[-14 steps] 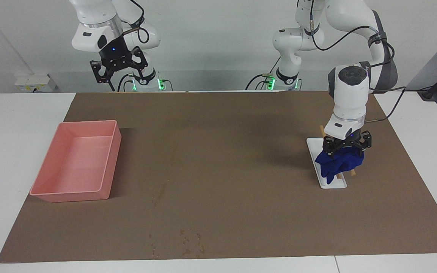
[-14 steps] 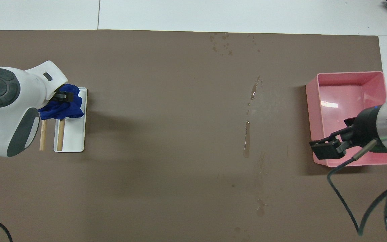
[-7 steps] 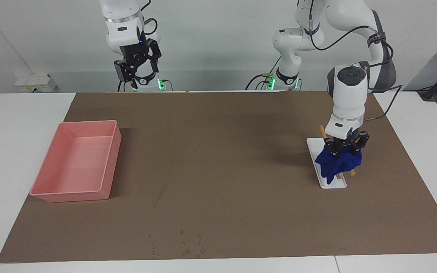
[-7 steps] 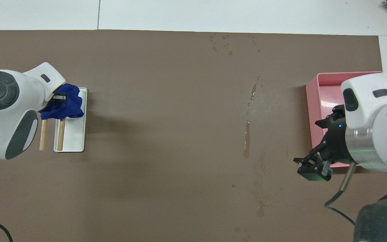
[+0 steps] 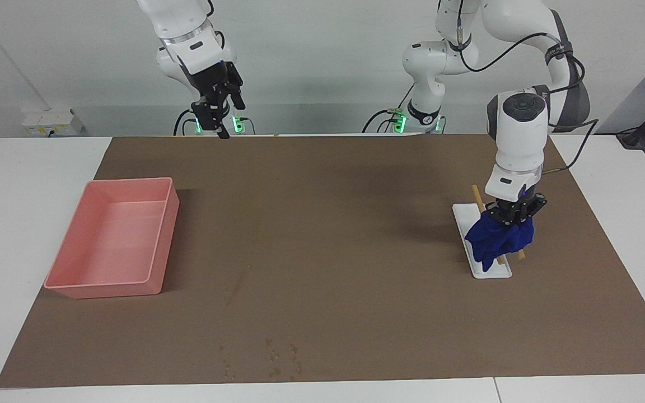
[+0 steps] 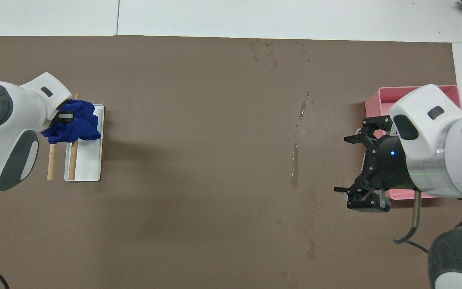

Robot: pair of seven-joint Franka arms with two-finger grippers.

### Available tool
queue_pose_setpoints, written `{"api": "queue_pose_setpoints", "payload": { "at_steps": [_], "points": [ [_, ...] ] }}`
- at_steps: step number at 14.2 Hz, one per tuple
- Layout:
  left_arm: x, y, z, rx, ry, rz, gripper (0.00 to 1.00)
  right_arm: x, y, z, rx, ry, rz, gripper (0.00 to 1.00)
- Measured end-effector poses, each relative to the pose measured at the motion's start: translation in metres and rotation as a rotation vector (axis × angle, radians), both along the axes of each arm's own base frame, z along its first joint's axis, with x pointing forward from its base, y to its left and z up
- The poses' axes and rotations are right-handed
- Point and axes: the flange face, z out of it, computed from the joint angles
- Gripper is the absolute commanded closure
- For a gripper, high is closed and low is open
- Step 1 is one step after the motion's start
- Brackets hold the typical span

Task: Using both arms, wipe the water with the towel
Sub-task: 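Grasp the blue towel with the left gripper while the right gripper approaches, then lift the towel with the left gripper while the right gripper grasps it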

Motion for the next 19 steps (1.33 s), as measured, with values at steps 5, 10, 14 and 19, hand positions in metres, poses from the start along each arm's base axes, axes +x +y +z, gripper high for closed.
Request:
{"api": "queue_pose_setpoints", "payload": {
  "at_steps": [5, 10, 14, 19],
  "points": [
    [0.004, 0.009, 0.07, -0.339, 0.116, 0.368, 1.0, -0.01, 0.016, -0.026, 0.144, -0.067, 0.013, 0.0],
    [-0.008, -0.016, 0.113, -0.67, 0.249, 0.812, 1.0, -0.025, 0.072, -0.073, 0.276, -0.146, 0.041, 0.0],
    [-0.028, -0.042, 0.152, -0.842, 0.387, 1.092, 1.0, -0.032, 0.103, -0.097, 0.33, -0.17, 0.011, 0.0],
    [-0.05, -0.093, 0.145, -0.868, 0.541, 1.165, 1.0, -0.04, 0.17, -0.135, 0.413, -0.209, -0.054, 0.0]
  ]
}}
